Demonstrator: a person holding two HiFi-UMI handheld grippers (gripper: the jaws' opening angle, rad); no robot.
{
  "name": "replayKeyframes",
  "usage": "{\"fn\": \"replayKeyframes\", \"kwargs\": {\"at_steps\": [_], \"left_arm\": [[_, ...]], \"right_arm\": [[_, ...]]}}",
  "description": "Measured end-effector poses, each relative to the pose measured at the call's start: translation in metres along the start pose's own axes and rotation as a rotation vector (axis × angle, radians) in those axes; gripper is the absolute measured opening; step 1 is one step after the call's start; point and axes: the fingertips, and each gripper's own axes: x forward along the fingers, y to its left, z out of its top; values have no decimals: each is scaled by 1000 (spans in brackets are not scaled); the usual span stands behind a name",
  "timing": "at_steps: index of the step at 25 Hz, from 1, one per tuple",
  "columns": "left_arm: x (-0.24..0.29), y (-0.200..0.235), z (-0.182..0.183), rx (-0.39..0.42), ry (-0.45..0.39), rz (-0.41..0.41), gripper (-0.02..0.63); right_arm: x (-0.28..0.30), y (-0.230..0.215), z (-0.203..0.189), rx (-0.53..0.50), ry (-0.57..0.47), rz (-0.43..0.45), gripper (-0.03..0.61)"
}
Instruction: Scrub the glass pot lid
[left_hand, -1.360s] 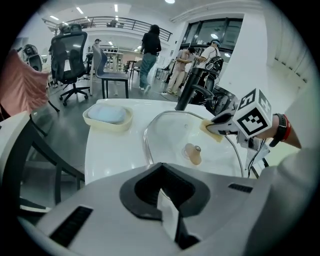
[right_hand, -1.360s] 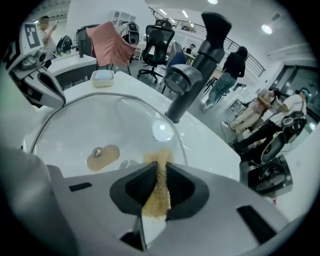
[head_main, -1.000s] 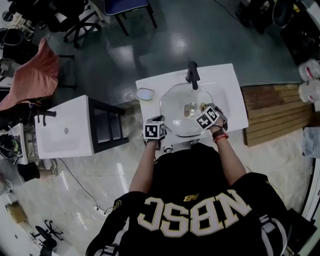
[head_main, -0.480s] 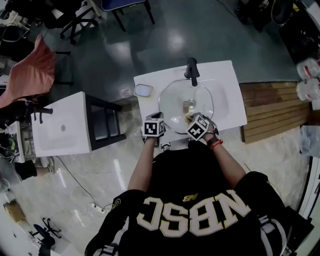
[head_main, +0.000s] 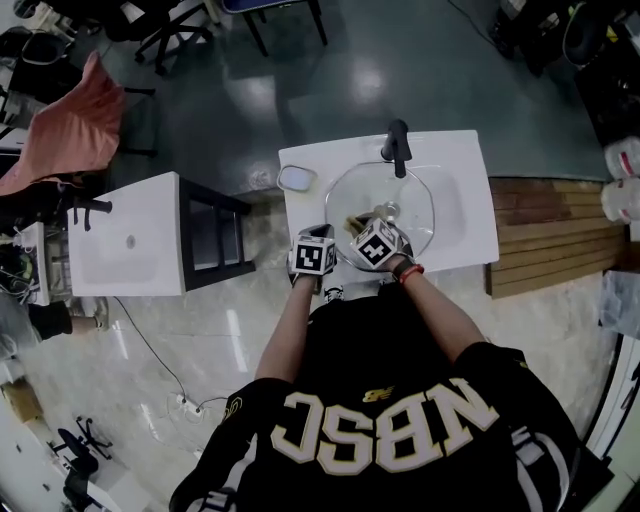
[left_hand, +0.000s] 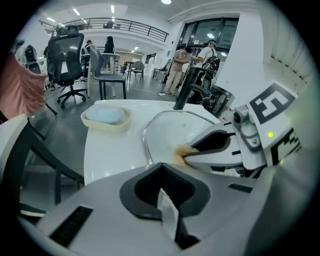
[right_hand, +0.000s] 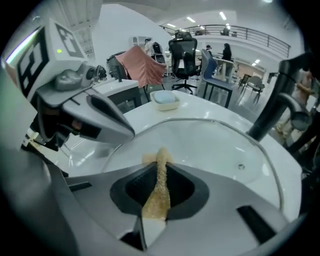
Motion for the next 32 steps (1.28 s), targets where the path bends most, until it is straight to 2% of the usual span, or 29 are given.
{"fn": "replayKeyframes", "kwargs": {"at_steps": [5, 11, 16, 20, 26, 32], "left_arm": [[1, -3, 1, 23, 12, 27, 14], [0, 1, 0, -16, 4, 26, 15], [0, 0, 0, -35, -3, 25, 15], [-2, -2, 1, -39, -10, 25, 15], [-1, 3, 1, -36, -20, 22, 14], [-1, 1, 1, -27, -24, 23, 14]], "right_arm": [[10, -34, 14, -3, -33, -93, 61], [13, -78, 22, -1, -36, -211, 63], [-3, -118, 7, 48, -12, -287, 61], [-22, -138, -14, 44, 20, -337, 61], [-45, -138, -50, -7, 148, -351, 60], [-59, -101, -79, -55, 212, -298, 55]]}}
